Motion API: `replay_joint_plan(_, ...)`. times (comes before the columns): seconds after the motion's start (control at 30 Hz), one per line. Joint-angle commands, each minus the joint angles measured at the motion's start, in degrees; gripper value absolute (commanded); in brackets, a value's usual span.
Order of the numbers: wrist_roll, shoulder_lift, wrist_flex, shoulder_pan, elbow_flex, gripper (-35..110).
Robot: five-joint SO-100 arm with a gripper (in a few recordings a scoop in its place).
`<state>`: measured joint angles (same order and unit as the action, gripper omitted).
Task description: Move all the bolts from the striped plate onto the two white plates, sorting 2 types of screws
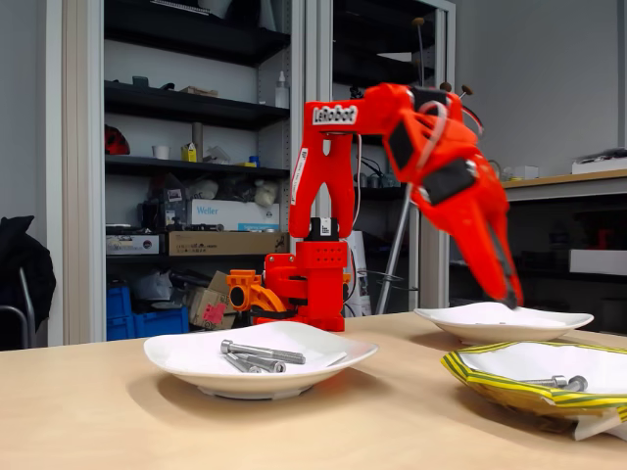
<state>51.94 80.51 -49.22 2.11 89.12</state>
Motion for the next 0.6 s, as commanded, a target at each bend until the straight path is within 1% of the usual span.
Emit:
replay_joint_plan(0.0, -0.5, 0.2, 1.3, -2.2, -1.1, 17)
replay_joint_plan(0.13, -2.7, -2.6, 1.3, -4.2, -2.3, 16)
replay_joint_plan(0.27, -8.0, -5.4, 1.4, -4.4, -3.0, 15)
replay_joint_plan(0.57, -9.3, -13.1, -0.3, -3.8, -8.0, 12)
